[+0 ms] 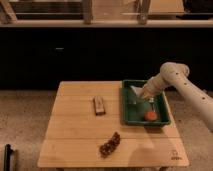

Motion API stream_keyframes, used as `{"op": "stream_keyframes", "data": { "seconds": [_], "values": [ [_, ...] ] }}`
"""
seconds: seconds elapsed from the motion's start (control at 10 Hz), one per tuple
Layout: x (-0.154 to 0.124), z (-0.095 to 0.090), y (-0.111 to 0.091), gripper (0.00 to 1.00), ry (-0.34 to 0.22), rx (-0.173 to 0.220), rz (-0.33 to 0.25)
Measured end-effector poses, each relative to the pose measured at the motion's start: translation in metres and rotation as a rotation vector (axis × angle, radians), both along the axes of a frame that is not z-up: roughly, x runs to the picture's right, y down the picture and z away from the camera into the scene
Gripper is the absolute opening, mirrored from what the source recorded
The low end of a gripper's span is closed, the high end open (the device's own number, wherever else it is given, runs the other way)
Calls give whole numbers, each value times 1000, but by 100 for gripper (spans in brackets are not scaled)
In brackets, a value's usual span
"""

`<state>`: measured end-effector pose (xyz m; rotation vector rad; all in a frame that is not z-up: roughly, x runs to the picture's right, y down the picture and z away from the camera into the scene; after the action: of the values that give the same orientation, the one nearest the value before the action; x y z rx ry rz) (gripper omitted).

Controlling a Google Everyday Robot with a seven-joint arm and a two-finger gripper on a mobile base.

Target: Place towel in tray

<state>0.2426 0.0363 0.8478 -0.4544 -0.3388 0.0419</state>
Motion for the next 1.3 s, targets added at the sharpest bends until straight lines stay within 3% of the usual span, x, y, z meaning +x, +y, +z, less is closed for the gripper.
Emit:
{"op": "stream_keyframes", "data": {
  "seconds": [0.3,0.4,1.1,1.3],
  "values": [
    [0,8,8,1,-37,-30,-56],
    [-1,11,9,7,-47,-39,-70],
    [-5,29,26,74,-87,-97,-116],
    [-7,30,29,80,-92,-103,-121]
  ]
}}
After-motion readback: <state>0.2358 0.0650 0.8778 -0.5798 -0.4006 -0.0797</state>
